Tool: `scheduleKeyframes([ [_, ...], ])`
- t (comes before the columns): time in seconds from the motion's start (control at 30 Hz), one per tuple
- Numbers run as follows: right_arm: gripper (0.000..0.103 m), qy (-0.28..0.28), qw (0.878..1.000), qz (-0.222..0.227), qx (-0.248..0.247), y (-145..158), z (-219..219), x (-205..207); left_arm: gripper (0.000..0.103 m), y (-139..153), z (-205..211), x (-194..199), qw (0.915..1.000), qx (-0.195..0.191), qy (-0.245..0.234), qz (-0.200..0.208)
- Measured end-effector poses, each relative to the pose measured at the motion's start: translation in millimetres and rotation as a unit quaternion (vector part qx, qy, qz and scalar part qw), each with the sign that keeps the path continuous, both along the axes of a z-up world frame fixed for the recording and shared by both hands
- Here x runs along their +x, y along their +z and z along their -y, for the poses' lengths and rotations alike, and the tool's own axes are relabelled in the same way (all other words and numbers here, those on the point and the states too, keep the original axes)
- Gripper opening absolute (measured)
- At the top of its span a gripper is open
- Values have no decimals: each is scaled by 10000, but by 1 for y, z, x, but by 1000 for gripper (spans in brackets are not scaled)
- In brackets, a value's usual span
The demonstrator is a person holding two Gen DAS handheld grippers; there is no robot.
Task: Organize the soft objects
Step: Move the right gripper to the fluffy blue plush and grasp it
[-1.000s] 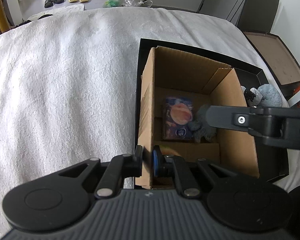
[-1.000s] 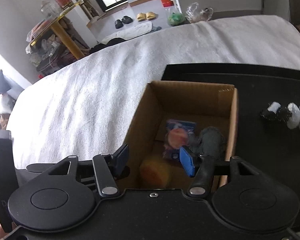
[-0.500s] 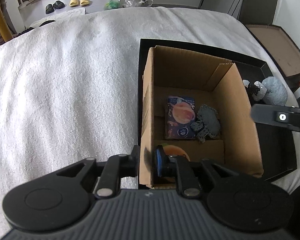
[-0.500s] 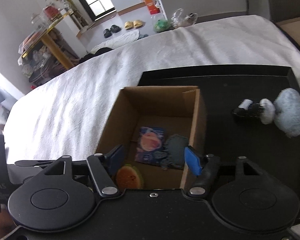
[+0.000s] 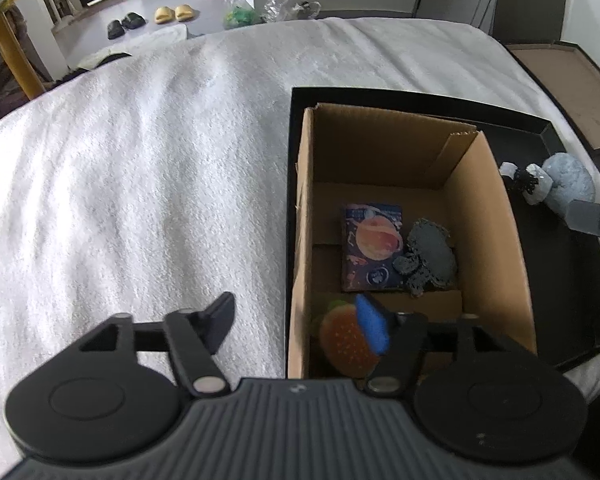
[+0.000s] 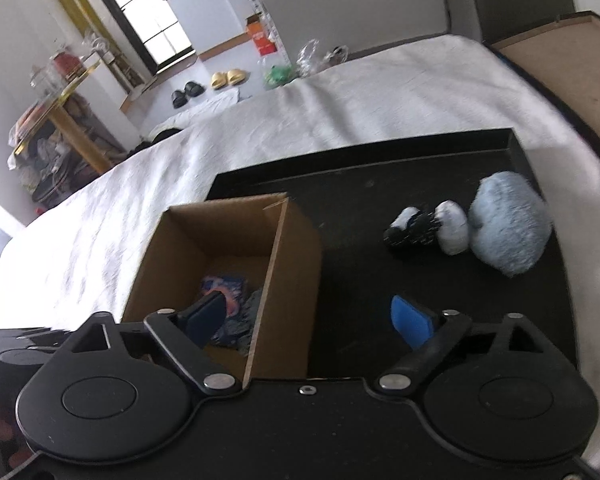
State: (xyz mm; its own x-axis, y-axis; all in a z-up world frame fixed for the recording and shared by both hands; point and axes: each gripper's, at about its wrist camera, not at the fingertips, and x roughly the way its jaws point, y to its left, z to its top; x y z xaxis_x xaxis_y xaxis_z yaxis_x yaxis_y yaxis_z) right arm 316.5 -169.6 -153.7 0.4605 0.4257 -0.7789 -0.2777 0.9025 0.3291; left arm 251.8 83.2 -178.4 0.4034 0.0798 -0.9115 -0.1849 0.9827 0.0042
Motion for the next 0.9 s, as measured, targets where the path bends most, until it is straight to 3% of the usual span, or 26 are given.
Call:
scheduleKeyframes([
  [0.23, 98, -299, 9995, 72, 3, -13, 22, 9, 78, 1, 9, 11, 9998, 203, 76, 3],
  [0.4, 100, -570, 9982, 168, 14, -22, 43, 15, 90, 1, 15, 19, 9996, 236, 121, -17],
  [0.9, 103, -1264, 9913, 89, 344, -55, 100, 44, 91, -1, 39, 52, 9971, 738, 82, -186],
])
